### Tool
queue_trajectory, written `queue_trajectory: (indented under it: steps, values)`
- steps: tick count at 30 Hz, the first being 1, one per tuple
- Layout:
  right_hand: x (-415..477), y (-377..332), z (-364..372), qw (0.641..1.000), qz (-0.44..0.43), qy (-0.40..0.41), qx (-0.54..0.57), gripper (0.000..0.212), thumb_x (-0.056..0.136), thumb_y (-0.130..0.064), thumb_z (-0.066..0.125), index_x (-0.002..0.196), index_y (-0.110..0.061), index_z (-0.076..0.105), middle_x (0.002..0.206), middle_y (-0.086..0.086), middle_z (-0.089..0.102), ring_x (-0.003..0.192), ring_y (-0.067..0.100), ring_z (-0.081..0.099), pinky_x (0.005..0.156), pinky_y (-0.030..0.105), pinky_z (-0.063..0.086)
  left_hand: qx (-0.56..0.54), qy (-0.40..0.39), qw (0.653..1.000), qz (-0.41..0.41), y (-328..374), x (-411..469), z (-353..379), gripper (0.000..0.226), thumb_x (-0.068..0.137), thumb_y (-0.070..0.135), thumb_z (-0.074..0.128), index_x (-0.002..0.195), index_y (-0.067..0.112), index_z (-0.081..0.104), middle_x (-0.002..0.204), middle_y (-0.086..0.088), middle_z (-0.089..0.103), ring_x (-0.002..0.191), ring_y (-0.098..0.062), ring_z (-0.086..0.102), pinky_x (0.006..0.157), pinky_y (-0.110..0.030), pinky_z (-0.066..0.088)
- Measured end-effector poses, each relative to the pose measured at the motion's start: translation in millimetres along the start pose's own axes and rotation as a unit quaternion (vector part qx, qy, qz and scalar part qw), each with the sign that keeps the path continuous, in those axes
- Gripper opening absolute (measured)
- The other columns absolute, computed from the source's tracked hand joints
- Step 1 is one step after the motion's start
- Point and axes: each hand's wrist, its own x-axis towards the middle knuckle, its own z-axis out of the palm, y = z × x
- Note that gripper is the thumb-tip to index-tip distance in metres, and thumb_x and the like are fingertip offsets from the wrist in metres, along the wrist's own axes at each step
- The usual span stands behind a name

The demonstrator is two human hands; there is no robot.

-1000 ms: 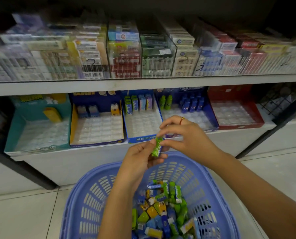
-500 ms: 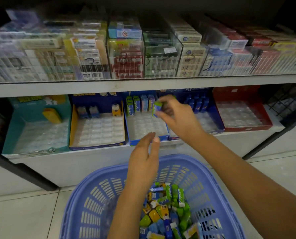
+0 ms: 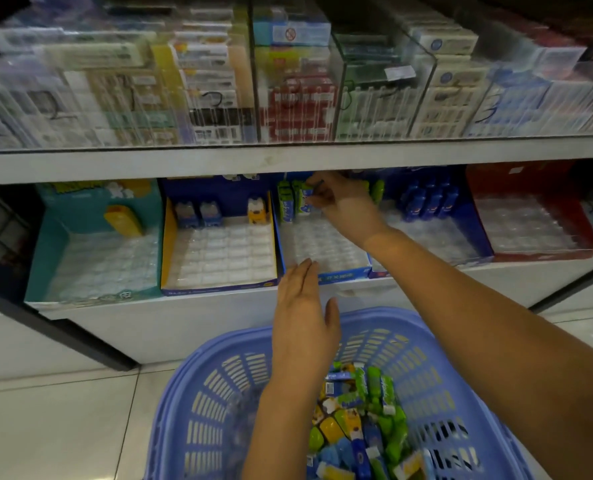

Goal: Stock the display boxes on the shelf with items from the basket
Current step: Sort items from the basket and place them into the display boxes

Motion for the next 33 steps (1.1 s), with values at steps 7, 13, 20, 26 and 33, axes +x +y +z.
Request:
queue_trajectory:
  steps: [7,13,20,26,33]
  values:
    - [3.8,-1.4,1.3,0.997,-0.030,-0.045,-0.055,0.021,0.085,-0.004,0.065,0.106,0.001,0.064,0.100,0.018,0.069,0.094,0.027,0.065,0.080,0.018,0.042,-0.024,-0.002,1.000,-0.009,-1.9,1.8,-0.3,0.056,0.099,0.025,0.047,0.149,0.013,0.026,0.157,0.002,0.021,0.147,-0.015,0.008,0.120,-0.026,0.010]
    - [-2.5,-4.1,0.9,0.973,-0.047,-0.063,-0.217,0.036,0.096,-0.018,0.051,0.130,-0.007,0.056,0.135,0.019,0.053,0.122,0.033,0.050,0.099,0.036,0.042,-0.031,-0.014,0.999,0.003,-5.9,3.7,-5.2,0.054,0.099,0.023,0.047,0.148,0.013,0.029,0.157,0.002,0.024,0.146,-0.013,0.010,0.113,-0.015,0.007]
    - [-71.1,-30.1,-19.2,0.990,-0.028,0.006,-0.136,0.028,0.095,-0.020,0.052,0.119,-0.009,0.060,0.107,0.014,0.060,0.088,0.025,0.057,0.076,0.031,0.043,-0.146,0.121,0.982,0.025,-8.7,-16.0,-5.1,0.029,0.098,0.023,0.049,0.124,0.017,0.060,0.120,0.011,0.058,0.110,0.003,0.050,0.092,-0.010,0.040]
    - [-188.2,-5.6,4.5,0.939,0.160,-0.286,-0.108,0.022,0.087,-0.027,0.064,0.088,-0.005,0.067,0.080,0.012,0.065,0.071,0.023,0.058,0.066,0.032,0.046,-0.030,-0.078,0.993,-0.080,-60.2,-44.0,39.3,0.014,0.094,0.016,0.052,0.100,0.013,0.064,0.089,-0.009,0.068,0.079,-0.023,0.063,0.069,-0.035,0.049]
    - [-263.6,39.2,71.1,0.757,0.289,-0.565,-0.159,0.056,0.086,-0.042,0.066,0.127,-0.008,0.049,0.124,0.013,0.055,0.107,0.028,0.057,0.082,0.036,0.047,0.109,-0.485,0.859,-0.123,-116.6,-110.0,94.3,0.033,0.093,0.016,0.055,0.126,0.010,0.056,0.122,-0.016,0.058,0.107,-0.033,0.057,0.084,-0.039,0.046]
